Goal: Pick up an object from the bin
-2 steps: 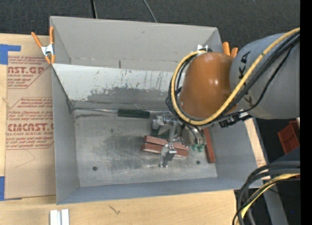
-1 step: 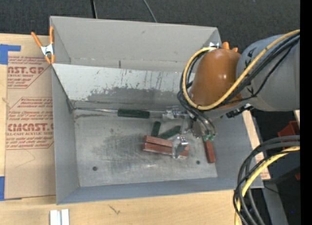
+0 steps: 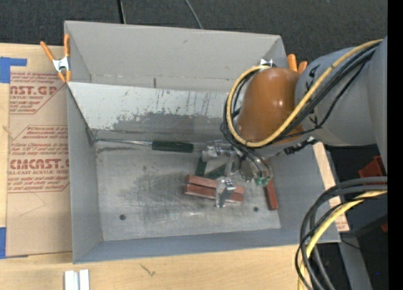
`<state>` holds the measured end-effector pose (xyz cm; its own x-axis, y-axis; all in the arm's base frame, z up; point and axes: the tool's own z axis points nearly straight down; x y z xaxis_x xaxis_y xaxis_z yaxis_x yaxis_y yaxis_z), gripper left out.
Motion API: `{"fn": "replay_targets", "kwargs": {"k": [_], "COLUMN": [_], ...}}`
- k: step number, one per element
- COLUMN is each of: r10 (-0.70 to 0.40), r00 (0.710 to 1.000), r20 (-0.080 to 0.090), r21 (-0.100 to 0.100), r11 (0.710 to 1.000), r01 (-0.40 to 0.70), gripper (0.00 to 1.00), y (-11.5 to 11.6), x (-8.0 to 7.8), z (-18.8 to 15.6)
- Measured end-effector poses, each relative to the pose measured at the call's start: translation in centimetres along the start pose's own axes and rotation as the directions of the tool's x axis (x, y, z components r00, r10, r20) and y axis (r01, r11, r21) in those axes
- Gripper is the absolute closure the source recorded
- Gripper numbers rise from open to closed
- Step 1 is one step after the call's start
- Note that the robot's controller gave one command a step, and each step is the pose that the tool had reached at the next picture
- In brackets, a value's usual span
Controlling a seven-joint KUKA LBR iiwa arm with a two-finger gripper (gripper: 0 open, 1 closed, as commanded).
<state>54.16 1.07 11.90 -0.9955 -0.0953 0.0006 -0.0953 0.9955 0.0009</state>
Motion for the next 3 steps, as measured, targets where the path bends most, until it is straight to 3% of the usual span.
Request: {"fn": "replay_targets", "kwargs": {"k": [1, 2, 3], "r10": [0.06, 0.078, 0.176], "r00": [0.998, 0.997, 0.984], "r20": [0.001, 0.012, 0.032], "r21": [-0.001, -0.001, -0.005], "r11": [0.998, 0.997, 0.984], "r01": [-0.06, -0.078, -0.176], "gripper": [0.0, 0.0, 1.0], "y": [0.5, 0.8, -0.3], "x": [-0.4, 0.4, -0.5], "z": [0.9, 4.8, 3.9]}}
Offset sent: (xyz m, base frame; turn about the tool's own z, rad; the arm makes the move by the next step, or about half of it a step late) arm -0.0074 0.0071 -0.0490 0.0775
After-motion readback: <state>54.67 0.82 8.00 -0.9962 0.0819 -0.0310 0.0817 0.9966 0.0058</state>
